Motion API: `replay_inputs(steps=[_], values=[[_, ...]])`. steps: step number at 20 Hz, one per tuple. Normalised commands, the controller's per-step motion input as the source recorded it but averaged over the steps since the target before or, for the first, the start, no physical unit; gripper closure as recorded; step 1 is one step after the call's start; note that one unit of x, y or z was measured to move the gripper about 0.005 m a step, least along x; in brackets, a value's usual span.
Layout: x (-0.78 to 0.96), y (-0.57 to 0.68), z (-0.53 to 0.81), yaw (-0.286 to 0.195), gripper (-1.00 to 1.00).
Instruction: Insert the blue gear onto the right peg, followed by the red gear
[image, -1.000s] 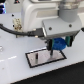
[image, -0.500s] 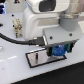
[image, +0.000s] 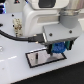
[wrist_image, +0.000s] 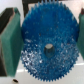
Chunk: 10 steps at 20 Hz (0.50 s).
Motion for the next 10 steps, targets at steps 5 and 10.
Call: replay_inputs(steps=[5, 10], values=[[0.07, -0.11, 0.10, 0.000, 1.00], [0.11, -0.20, 0.02, 0.000, 1.00]])
